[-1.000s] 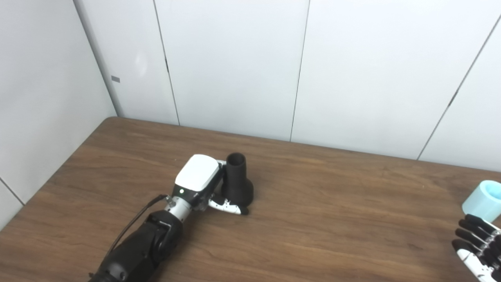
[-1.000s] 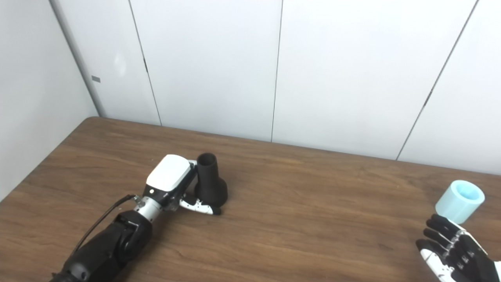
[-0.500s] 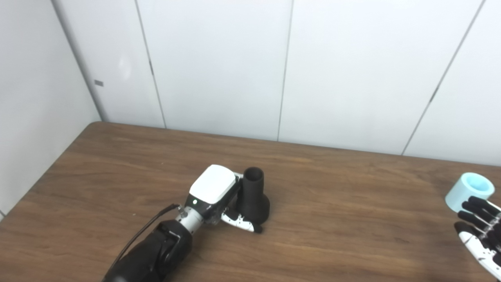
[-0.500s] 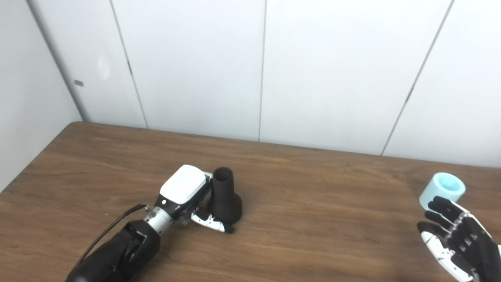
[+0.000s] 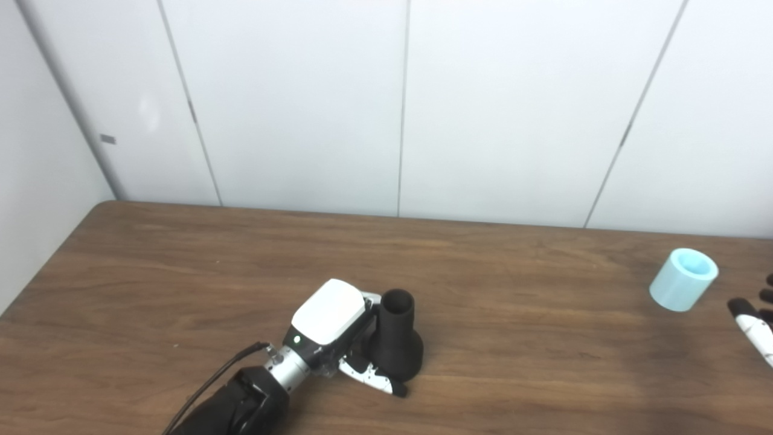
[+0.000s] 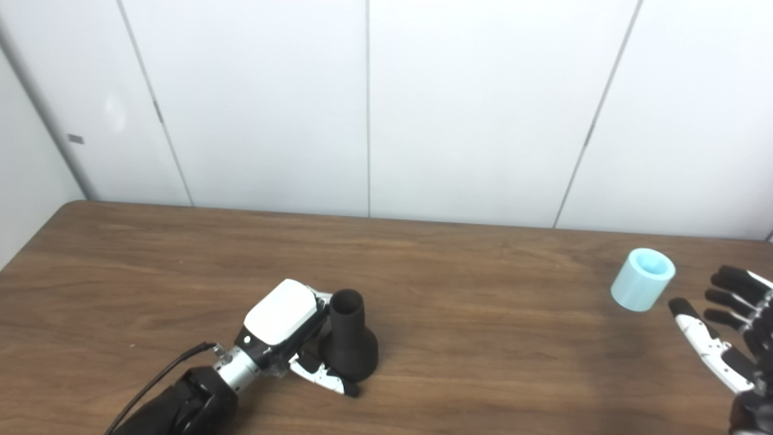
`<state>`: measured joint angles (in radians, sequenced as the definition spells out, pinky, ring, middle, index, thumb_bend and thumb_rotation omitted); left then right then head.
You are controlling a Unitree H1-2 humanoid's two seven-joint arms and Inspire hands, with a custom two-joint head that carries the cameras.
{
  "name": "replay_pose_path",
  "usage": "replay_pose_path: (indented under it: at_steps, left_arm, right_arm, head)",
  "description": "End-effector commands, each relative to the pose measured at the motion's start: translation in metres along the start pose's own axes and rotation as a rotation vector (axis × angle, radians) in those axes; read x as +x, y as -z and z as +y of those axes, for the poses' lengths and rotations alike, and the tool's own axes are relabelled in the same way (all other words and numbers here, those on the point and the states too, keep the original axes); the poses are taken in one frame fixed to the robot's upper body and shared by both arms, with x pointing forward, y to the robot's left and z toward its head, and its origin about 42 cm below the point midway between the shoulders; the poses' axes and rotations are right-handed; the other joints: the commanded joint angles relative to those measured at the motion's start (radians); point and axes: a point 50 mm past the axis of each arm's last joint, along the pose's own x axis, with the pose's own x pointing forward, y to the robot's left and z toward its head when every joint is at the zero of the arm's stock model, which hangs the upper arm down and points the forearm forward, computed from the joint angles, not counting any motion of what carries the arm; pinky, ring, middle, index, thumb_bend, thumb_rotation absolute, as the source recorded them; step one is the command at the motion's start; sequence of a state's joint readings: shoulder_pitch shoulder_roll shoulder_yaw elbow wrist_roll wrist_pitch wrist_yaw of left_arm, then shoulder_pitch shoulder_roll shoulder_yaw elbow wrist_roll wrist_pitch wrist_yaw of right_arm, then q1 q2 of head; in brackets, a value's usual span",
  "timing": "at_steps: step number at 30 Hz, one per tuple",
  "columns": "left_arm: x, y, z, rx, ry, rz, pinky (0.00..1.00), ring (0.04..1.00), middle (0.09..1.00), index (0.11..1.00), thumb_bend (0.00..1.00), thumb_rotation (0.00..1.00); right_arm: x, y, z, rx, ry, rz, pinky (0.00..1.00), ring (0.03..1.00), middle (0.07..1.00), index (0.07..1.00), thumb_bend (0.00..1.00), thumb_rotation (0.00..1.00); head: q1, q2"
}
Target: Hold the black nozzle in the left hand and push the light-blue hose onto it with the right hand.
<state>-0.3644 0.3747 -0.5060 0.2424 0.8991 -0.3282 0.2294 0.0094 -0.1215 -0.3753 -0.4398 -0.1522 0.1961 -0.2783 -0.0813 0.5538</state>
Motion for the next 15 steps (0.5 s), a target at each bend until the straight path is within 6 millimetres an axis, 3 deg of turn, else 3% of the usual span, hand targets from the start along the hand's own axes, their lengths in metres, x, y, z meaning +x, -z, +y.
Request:
replay_pose_path:
  at_steps: [1,4,6,9,13,15]
  left_arm:
    - [0.006,-0.001,-0.005,0.008,0.024,-0.032,0.13,0.184,0.471,0.479,0.53,0.0]
    - [0.007,-0.003,-0.007,0.003,0.027,-0.047,0.12,0.179,0.471,0.479,0.53,0.0]
    - [0.008,-0.005,-0.008,-0.001,0.029,-0.056,0.12,0.186,0.471,0.479,0.53,0.0]
    - [0.009,-0.006,-0.01,0.006,0.022,-0.084,0.12,0.18,0.471,0.479,0.53,0.0]
    - [0.012,-0.005,-0.013,0.001,0.025,-0.099,0.11,0.175,0.471,0.479,0.53,0.0]
    - [0.012,-0.003,-0.015,0.007,0.029,-0.108,0.11,0.176,0.471,0.479,0.53,0.0]
  right_arm:
    - [0.011,-0.011,0.001,-0.015,0.034,-0.103,0.58,0.692,0.704,0.683,0.55,0.18]
    - [0.02,-0.001,0.008,-0.022,0.036,-0.111,0.61,0.722,0.748,0.738,0.61,0.2]
    - [0.026,0.006,0.012,-0.042,0.031,-0.1,0.72,0.809,0.828,0.825,0.68,0.23]
    - [0.036,0.015,0.02,-0.063,0.014,-0.099,0.8,0.88,0.895,0.908,0.72,0.26]
    - [0.049,0.026,0.032,-0.085,0.004,-0.083,0.85,0.907,0.915,0.95,0.8,0.29]
    - [0.053,0.027,0.04,-0.098,-0.001,-0.076,0.79,0.879,0.894,0.949,0.85,0.33]
  head:
    - [-0.014,0.0]
    - [-0.051,-0.003]
    - [-0.075,-0.004]
    - [-0.13,-0.006]
    - [-0.207,-0.014]
    - [-0.238,-0.017]
